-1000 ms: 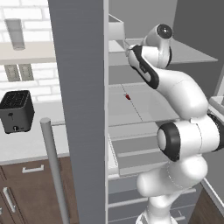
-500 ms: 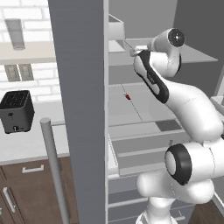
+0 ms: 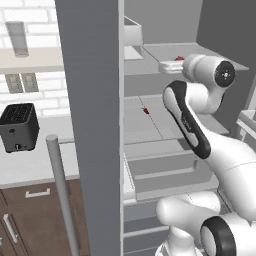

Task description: Take the strawberry from the fridge and place it on top of the pancake, located on the dining counter.

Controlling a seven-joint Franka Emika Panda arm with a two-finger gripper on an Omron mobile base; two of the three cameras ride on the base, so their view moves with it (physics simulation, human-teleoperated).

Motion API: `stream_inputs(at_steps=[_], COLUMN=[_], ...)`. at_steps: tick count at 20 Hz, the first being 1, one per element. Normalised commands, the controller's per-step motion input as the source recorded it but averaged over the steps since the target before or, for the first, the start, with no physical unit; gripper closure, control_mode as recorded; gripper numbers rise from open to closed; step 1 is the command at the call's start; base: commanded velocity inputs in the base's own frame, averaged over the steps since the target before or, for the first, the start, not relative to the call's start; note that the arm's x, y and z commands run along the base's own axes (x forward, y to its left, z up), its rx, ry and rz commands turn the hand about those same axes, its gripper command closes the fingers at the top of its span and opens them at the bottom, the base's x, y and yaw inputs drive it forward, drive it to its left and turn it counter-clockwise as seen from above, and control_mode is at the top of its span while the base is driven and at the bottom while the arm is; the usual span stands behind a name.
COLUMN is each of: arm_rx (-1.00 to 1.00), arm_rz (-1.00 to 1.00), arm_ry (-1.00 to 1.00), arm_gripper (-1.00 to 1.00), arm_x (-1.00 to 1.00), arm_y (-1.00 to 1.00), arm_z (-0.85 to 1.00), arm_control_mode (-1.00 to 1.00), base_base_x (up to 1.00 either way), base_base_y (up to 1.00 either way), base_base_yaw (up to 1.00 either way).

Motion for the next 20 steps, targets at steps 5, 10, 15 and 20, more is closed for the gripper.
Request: stream_inputs(at_steps=[5, 10, 15, 20], arm_rx=[0.0, -0.04, -0.05, 0.0], arm_rz=[0.0, 0.0, 0.0, 0.0], arm_ry=[0.13, 0.39, 0.53, 0.33], arm_gripper=[1.0, 1.0, 1.0, 1.0], arm_x=[-1.0, -1.0, -0.92, -0.2], arm_y=[0.0, 0.0, 0.0, 0.02], arm_z=[0.32, -0.2, -0.46, -0.61], arm_control_mode=[-1.0, -1.0, -1.0, -1.0], base_base_x=[0.0, 0.0, 0.0, 0.0], base_base_y=[0.0, 0.0, 0.0, 0.0], base_base_yaw=[0.0, 0.0, 0.0, 0.0])
